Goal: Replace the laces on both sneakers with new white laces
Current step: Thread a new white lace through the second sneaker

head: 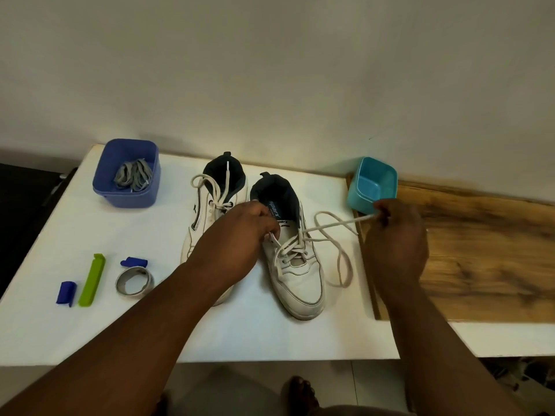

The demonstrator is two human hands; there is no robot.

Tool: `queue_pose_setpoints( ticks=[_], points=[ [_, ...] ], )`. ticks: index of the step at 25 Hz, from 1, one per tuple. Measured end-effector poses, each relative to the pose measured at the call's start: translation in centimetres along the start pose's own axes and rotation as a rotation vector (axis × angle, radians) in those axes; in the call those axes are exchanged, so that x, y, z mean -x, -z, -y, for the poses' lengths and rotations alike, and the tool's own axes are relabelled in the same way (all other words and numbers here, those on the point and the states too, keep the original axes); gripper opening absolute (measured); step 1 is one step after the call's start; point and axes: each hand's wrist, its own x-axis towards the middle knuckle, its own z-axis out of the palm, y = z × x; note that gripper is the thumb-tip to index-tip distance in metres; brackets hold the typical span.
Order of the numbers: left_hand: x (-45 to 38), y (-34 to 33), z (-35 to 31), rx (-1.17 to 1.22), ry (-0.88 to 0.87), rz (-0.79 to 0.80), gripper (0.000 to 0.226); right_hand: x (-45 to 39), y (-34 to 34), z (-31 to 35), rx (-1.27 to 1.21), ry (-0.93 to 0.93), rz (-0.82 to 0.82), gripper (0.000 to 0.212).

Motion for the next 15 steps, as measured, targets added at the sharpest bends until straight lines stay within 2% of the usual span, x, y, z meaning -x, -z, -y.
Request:
queue_pose_setpoints(
  ticks=[3, 5, 7, 10, 11, 13, 15],
  points=[
    [0.2, 0.0, -0.1, 0.011, -0.033, -0.012, 0.030, 1.3, -2.4, 0.9, -0.077, 0.216, 0.393, 0.025],
    [0.1, 0.1, -0.1, 0.042, -0.043, -0.017, 0.021, 2.1, -3.8, 1.6, -0.120, 0.379, 0.522, 0.014],
    [0.2, 0.3, 0.1, 0.058, -0.054, -0.003, 0.016, 1.7, -4.0, 1.8, -0.173, 0.375, 0.421, 0.007],
    [0.1, 0.3, 0.7, 0.027, -0.092, 0.033, 0.017, -0.2, -2.8, 0.2, -0.188, 0.080, 0.064, 0.004],
    [0.1, 0.3, 0.9, 0.014, -0.095, 0.043, 0.018, -0.6, -2.5, -0.5, -0.204, -0.030, 0.000, 0.009],
    [0.3, 0.2, 0.9, -0.014, -0.095, 0.040, 0.020, -0.6, -2.4, -0.8, -0.277, -0.141, 0.012, 0.017],
    [0.4, 0.2, 0.6, -0.011, -0.108, 0.025, 0.022, 0.3, -2.5, 0.3, -0.272, -0.020, 0.178, 0.029]
  ],
)
